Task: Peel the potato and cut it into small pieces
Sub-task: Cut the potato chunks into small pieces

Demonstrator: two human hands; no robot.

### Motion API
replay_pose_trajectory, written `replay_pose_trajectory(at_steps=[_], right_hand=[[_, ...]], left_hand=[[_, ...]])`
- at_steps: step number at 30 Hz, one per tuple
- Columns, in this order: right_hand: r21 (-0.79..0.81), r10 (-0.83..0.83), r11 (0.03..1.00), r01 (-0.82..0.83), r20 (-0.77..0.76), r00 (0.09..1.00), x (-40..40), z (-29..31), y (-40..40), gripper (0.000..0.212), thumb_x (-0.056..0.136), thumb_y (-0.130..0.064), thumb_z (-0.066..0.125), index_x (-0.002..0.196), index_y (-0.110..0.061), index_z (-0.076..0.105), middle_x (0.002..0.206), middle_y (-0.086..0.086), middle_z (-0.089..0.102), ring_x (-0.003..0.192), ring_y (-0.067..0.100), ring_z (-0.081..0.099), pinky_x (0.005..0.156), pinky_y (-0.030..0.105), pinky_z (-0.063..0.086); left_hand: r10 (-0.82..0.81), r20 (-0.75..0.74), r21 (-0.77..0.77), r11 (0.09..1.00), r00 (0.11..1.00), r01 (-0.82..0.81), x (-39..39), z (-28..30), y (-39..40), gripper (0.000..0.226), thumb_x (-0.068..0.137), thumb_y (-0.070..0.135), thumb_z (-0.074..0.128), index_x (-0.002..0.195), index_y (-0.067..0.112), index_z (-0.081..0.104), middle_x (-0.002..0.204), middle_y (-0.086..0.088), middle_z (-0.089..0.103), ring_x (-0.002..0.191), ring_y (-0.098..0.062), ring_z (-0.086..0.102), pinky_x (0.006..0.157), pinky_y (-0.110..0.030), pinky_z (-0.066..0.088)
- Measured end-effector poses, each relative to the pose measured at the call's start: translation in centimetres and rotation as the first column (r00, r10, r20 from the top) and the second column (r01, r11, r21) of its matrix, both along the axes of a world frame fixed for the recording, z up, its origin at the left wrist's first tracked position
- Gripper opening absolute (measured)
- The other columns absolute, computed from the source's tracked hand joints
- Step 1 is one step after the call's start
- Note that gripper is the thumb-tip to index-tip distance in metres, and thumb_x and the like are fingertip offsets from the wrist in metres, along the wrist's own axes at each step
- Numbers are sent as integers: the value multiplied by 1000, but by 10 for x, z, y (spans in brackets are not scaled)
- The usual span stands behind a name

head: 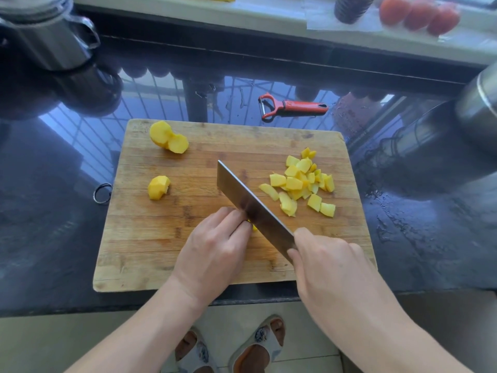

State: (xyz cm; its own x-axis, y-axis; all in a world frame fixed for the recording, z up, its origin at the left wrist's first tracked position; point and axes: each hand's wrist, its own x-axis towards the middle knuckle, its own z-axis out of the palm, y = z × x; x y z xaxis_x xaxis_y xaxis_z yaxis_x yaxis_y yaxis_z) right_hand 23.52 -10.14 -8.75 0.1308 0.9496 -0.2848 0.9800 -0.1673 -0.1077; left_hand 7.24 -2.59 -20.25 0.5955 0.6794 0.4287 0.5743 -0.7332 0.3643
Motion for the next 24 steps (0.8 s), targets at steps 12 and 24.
replay_pose_trajectory(at_steps=[12,24], right_hand=[[102,42,994,-28,-141,989,-8,-17,37,19,103,-24,46,86,-27,38,80,-3,60,68,29,57,55,38,45],[237,-76,963,131,-230,970,53,-17,43,25,97,-30,57,76,-21,44,75,5,67,69,36,59,62,44,53]], left_hand=[[17,-9,-23,1000,1000,-17,0,3,1,20,94,-9,59,82,4,68,90,-13,66,82,-31,61,74,-42,56],[-6,-460,-368,911,888,-185,11,64,30,13,101,19,59,89,21,63,90,2,57,87,-24,60,73,-35,50]])
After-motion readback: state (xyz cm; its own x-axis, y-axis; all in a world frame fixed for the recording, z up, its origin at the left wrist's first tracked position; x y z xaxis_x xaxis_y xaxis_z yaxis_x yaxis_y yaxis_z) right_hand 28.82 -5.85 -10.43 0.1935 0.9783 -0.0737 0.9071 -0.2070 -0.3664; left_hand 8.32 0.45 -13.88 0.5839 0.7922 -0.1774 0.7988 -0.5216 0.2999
